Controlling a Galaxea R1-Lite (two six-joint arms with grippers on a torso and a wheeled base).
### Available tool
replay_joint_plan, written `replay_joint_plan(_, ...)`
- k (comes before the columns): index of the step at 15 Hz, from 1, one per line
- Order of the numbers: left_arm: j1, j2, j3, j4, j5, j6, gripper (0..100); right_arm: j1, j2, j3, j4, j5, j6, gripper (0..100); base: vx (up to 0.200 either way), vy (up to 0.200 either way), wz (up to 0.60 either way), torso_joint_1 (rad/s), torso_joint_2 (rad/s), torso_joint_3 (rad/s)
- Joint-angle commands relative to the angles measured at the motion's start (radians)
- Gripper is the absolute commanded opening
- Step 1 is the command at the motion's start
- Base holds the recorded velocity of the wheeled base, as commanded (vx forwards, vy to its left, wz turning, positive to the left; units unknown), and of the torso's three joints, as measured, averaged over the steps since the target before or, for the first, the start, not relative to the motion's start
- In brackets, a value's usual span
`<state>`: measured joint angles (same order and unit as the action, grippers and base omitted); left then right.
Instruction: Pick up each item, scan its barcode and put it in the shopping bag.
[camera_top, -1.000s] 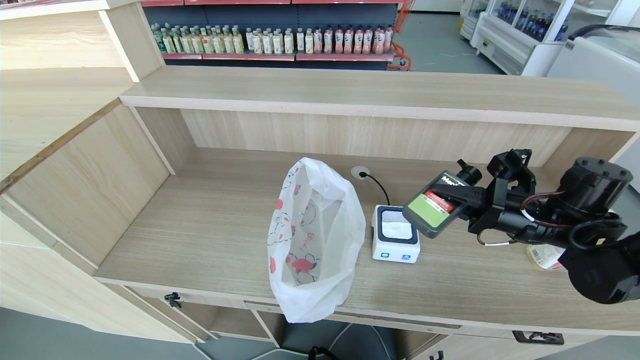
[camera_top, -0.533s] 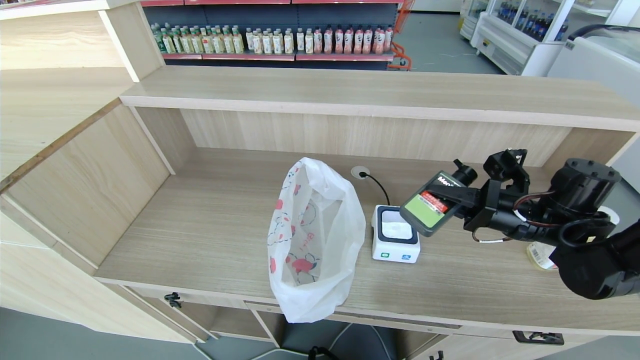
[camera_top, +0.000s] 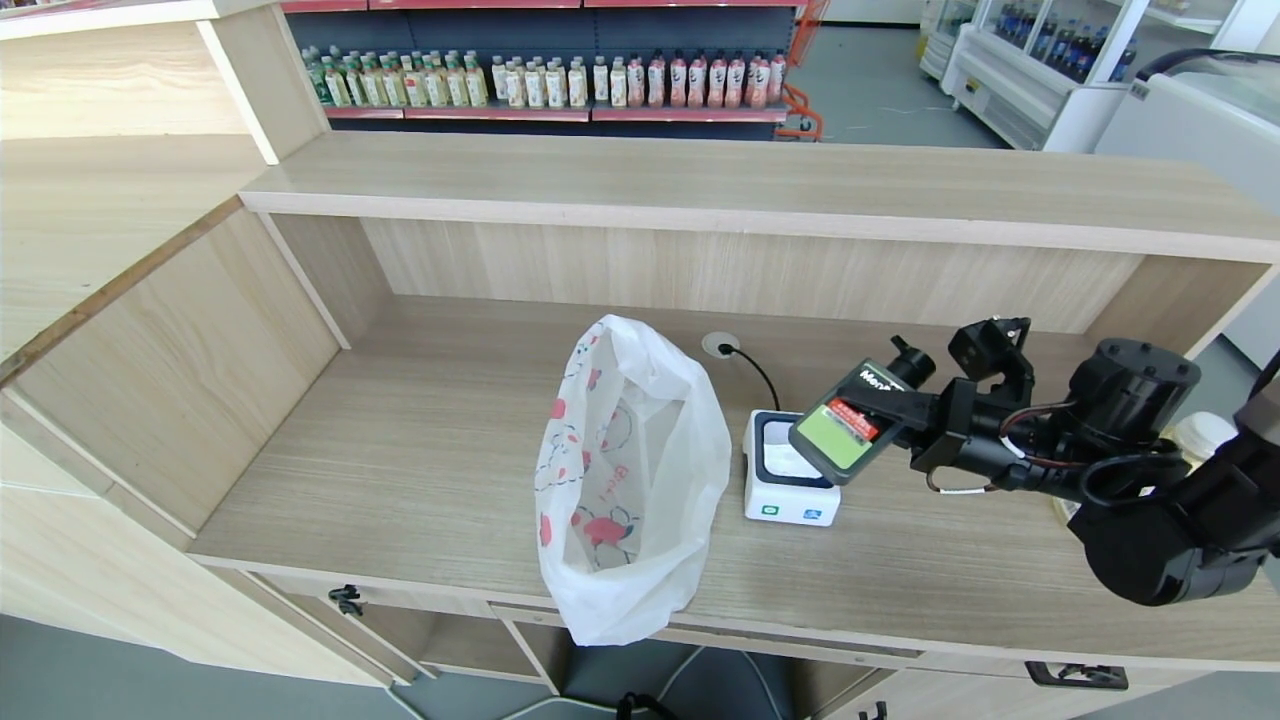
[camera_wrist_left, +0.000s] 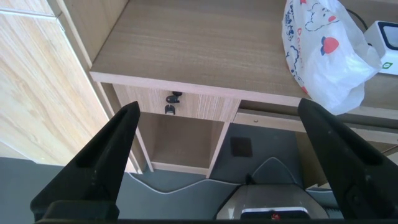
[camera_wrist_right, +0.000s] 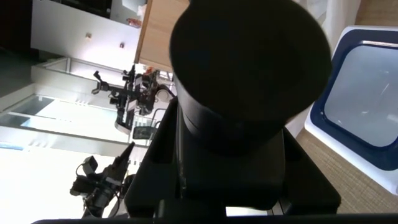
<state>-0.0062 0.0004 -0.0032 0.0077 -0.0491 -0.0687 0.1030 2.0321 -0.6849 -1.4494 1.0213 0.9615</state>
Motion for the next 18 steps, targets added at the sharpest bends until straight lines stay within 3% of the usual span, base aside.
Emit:
replay_joint_plan(1,0.000,0.000,0.000,0.000,0.000,0.000,100,0.001,0.025,-0.002,-0.009,0.000,0.000,0,0.000,0.000,0.00,0.000,0.00,0.000)
replay_joint_plan(18,0.000,0.000,0.000,0.000,0.000,0.000,100,0.043,0.068,-0.058,-0.103,0.003,0.003,0,0.000,0.000,0.00,0.000,0.00,0.000)
